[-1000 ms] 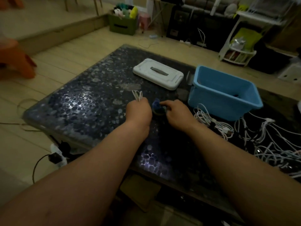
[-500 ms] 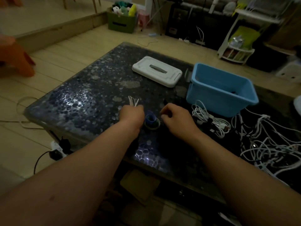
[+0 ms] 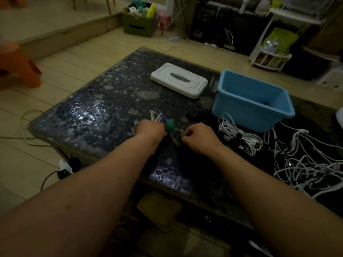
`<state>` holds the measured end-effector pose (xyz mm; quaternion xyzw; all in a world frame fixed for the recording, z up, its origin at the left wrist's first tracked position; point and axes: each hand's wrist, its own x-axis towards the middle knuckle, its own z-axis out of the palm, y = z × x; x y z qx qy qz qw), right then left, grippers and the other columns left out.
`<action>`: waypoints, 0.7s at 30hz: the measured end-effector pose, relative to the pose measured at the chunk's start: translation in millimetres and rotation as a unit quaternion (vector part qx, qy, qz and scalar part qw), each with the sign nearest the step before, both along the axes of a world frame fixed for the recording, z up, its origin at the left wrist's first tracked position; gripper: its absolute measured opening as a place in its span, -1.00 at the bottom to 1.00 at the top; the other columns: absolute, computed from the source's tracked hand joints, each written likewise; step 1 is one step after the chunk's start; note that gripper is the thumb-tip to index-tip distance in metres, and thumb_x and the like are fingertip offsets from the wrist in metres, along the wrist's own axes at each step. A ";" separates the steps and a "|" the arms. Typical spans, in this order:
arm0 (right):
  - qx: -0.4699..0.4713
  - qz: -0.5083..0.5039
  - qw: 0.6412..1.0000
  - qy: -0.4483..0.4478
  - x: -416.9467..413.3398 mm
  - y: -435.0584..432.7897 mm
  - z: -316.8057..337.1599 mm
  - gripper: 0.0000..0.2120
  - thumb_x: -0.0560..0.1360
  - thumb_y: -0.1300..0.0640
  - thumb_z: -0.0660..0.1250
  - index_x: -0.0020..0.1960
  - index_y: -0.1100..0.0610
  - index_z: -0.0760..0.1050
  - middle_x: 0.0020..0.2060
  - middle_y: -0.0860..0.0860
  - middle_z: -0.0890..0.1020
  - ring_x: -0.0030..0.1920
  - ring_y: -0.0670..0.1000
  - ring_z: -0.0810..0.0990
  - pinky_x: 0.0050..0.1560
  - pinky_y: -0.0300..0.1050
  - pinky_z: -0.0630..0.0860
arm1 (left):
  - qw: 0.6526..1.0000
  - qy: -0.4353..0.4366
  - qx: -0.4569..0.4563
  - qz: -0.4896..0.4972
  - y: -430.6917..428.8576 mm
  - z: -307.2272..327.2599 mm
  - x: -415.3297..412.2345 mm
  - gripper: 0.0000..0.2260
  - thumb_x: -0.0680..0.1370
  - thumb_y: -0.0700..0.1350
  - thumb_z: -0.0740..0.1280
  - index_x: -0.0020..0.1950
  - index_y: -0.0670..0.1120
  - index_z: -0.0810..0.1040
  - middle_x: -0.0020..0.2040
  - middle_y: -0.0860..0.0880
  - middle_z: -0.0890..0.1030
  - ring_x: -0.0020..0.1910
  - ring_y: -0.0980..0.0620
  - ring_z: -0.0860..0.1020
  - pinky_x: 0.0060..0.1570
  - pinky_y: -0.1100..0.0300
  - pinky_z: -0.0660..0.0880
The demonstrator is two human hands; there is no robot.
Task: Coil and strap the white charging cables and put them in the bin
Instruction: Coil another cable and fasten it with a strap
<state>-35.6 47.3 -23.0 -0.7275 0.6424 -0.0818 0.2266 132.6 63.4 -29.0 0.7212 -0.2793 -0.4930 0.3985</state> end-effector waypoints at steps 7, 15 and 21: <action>-0.076 -0.021 0.997 -0.019 -8.2 4.9 9.9 -0.97 0.50 0.08 0.43 -0.12 0.00 0.60 -0.11 -0.04 0.68 -0.06 0.05 0.64 0.00 0.00 0.60 | 1.000 -0.017 -0.009 -0.012 -2.0 0.4 -9.8 -0.74 0.64 -0.15 0.33 0.25 -0.26 0.60 0.15 -0.23 0.68 -0.15 -0.13 0.60 -0.25 0.13 0.47; -0.158 -0.042 0.986 -0.010 -32.5 6.4 20.7 -0.87 0.50 0.13 0.42 -0.15 0.05 0.47 -0.08 0.04 0.55 -0.11 0.10 0.55 -0.14 0.01 0.44 | 0.990 -0.118 -0.082 -0.008 0.5 10.2 -18.0 -0.78 0.63 -0.12 0.29 0.24 -0.18 0.46 0.09 -0.15 0.54 -0.03 -0.13 0.54 -0.04 0.04 0.48; -0.157 -0.057 0.986 -0.020 -25.9 8.6 16.1 -0.85 0.47 0.11 0.44 -0.19 0.01 0.46 -0.18 -0.02 0.57 -0.15 0.05 0.56 -0.16 -0.01 0.44 | 0.973 -0.152 -0.143 -0.097 5.2 13.9 -35.5 -0.75 0.60 0.06 0.39 0.04 -0.12 0.59 -0.06 -0.13 0.64 -0.09 -0.16 0.63 -0.11 0.01 0.58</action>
